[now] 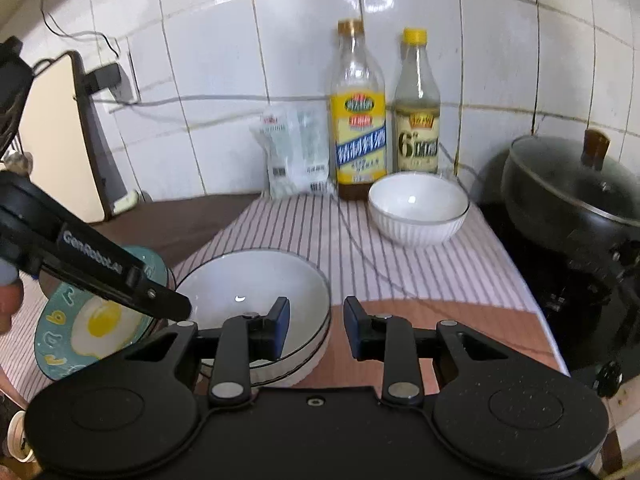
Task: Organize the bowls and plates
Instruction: 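Open both grippers and move them to the last white bowl, then close both grippers on the rim of the last white bowl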
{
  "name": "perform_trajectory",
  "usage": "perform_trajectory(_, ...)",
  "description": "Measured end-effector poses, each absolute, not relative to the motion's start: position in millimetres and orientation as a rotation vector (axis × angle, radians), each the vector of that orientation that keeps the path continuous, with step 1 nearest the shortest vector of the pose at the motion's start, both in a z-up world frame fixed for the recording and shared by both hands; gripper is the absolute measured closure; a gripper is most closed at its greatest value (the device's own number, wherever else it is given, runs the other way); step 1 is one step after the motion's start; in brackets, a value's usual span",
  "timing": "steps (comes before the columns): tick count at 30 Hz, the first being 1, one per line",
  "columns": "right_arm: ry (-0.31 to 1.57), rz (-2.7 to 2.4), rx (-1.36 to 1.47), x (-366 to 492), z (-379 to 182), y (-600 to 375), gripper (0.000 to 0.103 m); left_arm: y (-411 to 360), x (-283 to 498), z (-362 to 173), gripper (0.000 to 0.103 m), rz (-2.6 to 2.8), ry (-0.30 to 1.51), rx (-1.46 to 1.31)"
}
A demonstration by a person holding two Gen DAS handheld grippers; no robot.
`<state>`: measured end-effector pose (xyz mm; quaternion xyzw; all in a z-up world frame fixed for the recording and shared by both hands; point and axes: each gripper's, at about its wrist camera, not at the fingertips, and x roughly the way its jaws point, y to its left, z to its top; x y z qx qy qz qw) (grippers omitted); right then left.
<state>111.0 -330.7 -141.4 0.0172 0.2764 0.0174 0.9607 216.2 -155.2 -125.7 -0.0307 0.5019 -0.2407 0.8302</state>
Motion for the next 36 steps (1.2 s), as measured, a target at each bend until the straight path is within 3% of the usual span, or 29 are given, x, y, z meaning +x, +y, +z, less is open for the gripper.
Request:
perform_trajectory(4, 0.516, 0.026, -0.031, 106, -136, -340, 0.064, -157, 218, -107, 0.087, -0.543, 1.011, -0.052)
perform_trajectory(15, 0.497, -0.021, -0.168, 138, -142, -370, 0.039, -183, 247, -78, 0.083, -0.640, 0.896, -0.024)
perform_trajectory(20, 0.512, -0.045, -0.162, 164, -155, -377, 0.036, -188, 268, -84, 0.082, -0.626, 0.857, -0.003)
perform_trajectory(28, 0.543, -0.084, -0.085, 208, -176, -394, 0.033, -212, 312, -102, 0.064, -0.668, 0.850, -0.006)
perform_trajectory(36, 0.594, -0.094, -0.080, 244, -200, -394, 0.030, -251, 350, -128, 0.062, -0.705, 0.855, -0.005)
